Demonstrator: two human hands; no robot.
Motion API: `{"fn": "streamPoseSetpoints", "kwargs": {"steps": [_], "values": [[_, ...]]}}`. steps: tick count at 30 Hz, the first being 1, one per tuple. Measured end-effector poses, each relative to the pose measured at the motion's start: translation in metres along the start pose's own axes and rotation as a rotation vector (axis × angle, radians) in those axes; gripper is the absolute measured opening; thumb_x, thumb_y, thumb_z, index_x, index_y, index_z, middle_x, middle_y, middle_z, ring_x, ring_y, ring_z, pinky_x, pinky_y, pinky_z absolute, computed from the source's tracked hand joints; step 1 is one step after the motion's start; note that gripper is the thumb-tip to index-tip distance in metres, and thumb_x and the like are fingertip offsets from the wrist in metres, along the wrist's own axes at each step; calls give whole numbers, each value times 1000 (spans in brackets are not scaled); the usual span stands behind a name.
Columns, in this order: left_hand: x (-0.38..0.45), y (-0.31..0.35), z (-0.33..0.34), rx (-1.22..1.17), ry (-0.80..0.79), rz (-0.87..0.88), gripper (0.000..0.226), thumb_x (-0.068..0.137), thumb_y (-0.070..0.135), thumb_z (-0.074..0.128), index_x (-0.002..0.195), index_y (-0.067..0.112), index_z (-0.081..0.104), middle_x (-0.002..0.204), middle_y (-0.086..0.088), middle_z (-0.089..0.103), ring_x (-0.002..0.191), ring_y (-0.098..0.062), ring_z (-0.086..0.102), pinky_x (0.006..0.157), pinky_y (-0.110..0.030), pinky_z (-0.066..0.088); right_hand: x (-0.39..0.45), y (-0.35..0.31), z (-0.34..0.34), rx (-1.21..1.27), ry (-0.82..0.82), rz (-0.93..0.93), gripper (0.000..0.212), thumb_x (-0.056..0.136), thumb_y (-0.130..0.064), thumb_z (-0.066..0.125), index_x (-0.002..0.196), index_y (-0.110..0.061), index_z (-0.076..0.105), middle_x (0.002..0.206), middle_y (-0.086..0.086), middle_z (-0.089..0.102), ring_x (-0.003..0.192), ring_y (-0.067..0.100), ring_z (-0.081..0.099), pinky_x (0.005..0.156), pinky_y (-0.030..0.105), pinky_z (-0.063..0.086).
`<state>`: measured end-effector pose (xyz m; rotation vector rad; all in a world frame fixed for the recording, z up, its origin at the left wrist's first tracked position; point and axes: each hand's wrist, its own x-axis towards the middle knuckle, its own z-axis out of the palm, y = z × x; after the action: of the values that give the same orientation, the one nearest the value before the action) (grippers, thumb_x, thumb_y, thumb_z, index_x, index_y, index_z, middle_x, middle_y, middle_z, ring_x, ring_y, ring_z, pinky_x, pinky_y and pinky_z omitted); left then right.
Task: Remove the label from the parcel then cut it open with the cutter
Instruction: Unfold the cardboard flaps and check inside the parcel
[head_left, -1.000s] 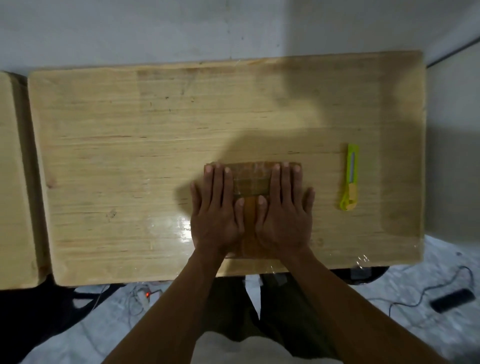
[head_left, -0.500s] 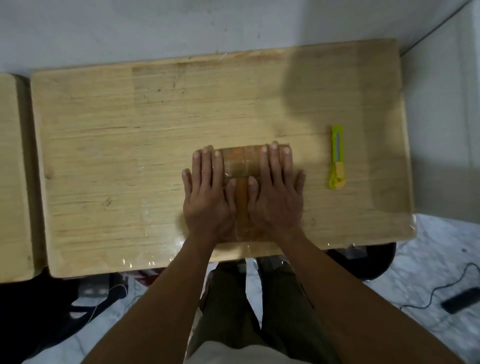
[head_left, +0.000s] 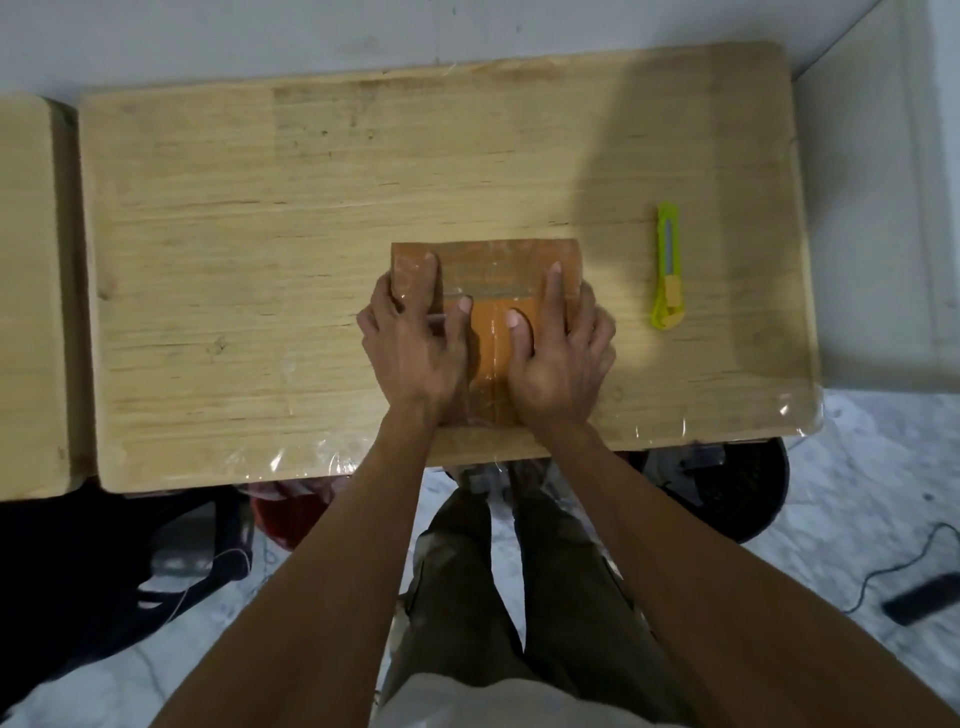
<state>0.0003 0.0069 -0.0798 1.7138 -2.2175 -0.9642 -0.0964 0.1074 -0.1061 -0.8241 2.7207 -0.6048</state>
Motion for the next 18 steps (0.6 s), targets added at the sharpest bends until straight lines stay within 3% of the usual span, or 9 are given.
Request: {"fn": "streamPoseSetpoints", "kwargs": {"steps": [3, 7, 10, 12, 14, 16, 18], "values": [[0, 11, -18, -224, -36, -45, 62, 83, 56, 70, 141, 45, 49, 147, -6, 37, 94, -6, 58, 95, -46, 54, 7, 2, -14, 99, -107, 29, 63, 96, -65, 26, 153, -43, 13, 158, 6, 25, 138, 30, 24, 108, 54, 31], [-13, 27, -46, -389, -31, -43, 64, 80, 43, 81, 138, 37, 57, 133, -8, 46, 98, -16, 60, 92, -47, 58, 11, 0, -45, 271, -263, 59, 62, 89, -77, 24, 146, -62, 3, 160, -4, 20, 145, 29, 24, 111, 55, 32], [-23, 43, -61, -509, -57, -33, 64, 79, 34, 84, 137, 34, 58, 131, -11, 51, 95, -28, 71, 73, -48, 63, 8, -2, -73, 398, -277, 102, 67, 83, -83, 34, 141, -69, 2, 147, 4, 40, 131, 30, 45, 100, 48, 41], [-31, 56, -71, -537, -102, -3, 66, 79, 29, 84, 140, 30, 57, 132, -13, 55, 81, -23, 76, 62, -43, 64, 3, -2, -93, 408, -239, 135, 70, 79, -85, 39, 139, -72, 4, 135, 7, 49, 124, 31, 51, 97, 45, 42], [-41, 69, -79, -439, -191, 66, 74, 78, 31, 84, 145, 29, 51, 133, -11, 54, 88, -15, 74, 71, -40, 64, -5, 1, -114, 386, -166, 174, 73, 77, -84, 43, 140, -71, 8, 130, 7, 53, 122, 31, 53, 98, 43, 43], [-54, 82, -82, -280, -312, 147, 88, 75, 35, 86, 151, 31, 41, 135, -11, 49, 106, -22, 65, 91, -42, 59, -17, 10, -135, 356, -92, 221, 74, 77, -82, 45, 142, -67, 12, 127, 7, 55, 120, 31, 55, 97, 40, 44], [-66, 95, -78, -243, -400, 218, 93, 75, 33, 87, 153, 27, 38, 134, -15, 53, 105, -27, 65, 90, -37, 58, -33, 22, -152, 342, -46, 282, 72, 79, -80, 46, 142, -65, 13, 119, 5, 54, 115, 32, 57, 94, 40, 46]]}}
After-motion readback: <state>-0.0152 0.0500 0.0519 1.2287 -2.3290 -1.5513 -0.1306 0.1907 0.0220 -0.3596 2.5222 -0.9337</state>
